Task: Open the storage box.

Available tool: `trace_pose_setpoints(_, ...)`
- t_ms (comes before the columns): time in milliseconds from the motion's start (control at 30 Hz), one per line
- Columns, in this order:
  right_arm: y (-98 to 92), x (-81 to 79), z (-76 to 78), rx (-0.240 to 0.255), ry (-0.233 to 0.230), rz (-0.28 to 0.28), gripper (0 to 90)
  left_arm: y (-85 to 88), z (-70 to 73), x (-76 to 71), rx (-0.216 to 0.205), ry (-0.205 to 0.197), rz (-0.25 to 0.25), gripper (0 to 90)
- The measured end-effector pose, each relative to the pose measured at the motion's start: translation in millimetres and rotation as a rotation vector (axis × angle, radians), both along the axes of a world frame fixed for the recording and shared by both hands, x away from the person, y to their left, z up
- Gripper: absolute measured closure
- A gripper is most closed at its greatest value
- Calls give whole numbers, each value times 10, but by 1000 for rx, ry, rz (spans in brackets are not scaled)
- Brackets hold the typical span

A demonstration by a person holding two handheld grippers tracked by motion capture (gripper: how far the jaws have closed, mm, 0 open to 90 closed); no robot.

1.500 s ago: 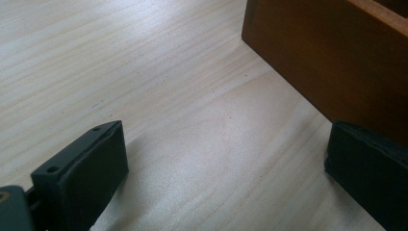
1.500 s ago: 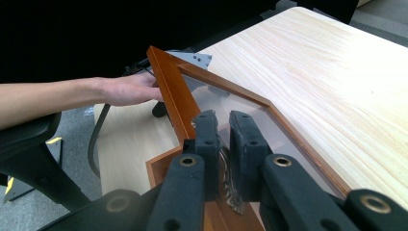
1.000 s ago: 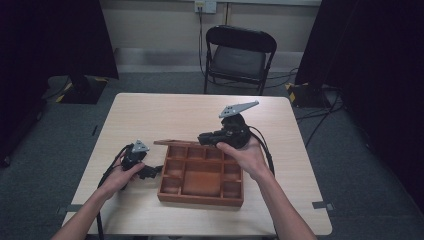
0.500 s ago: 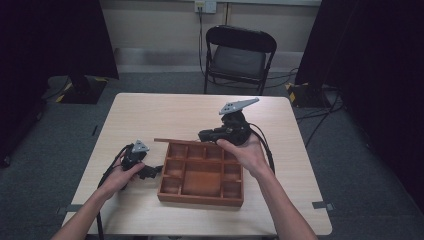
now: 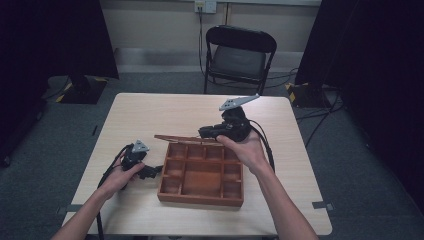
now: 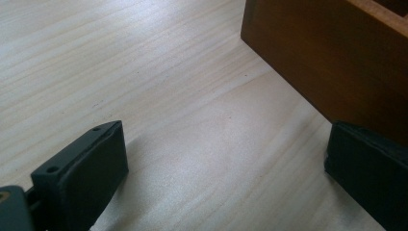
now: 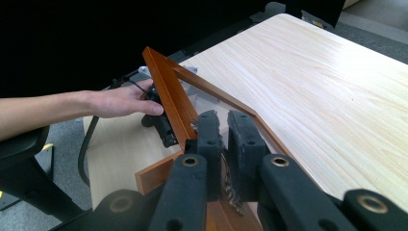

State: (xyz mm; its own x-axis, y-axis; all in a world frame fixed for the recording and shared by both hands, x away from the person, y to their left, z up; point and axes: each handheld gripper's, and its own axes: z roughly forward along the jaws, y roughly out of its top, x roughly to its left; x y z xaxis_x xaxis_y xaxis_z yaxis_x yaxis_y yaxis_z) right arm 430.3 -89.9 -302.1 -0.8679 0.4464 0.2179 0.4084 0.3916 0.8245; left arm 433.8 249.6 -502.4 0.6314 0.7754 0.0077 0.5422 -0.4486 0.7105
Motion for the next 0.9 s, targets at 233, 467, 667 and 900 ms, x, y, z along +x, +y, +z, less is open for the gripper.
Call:
trace_pose_setpoints(233,-4,29,29,0,-11,-16,843,1,1,0,3,-3,1,5)
trace_pose_setpoints(467,-5,49,39,1,-15,-33,817,1,1,0,3,-3,1,5)
trace_pose_setpoints(667,-6,55,43,1,-12,-39,807,4,3,-1,7,-2,-3,5)
trace_pose_setpoints(900,-7,52,43,0,-15,-42,801,5,3,0,7,-2,-3,5)
